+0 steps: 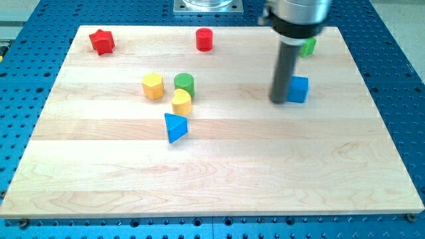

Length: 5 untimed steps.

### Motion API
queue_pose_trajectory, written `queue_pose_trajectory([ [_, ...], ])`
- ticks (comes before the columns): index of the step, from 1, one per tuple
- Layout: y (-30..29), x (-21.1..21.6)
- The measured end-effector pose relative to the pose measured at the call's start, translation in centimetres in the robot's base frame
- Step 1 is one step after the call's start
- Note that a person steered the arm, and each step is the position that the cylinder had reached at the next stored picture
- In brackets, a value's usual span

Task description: Place the triangle at the left center of the board

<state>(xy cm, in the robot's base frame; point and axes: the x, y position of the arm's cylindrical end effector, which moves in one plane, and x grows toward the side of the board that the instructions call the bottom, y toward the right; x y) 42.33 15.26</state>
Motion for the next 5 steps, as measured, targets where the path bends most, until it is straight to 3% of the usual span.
queue_pose_trajectory([
  [1, 0.4, 4.2],
  [2, -6.8, 7.7],
  [3, -12.0, 4.5],
  [4, -18.7, 8.5],
  [5, -24.7, 8.5],
])
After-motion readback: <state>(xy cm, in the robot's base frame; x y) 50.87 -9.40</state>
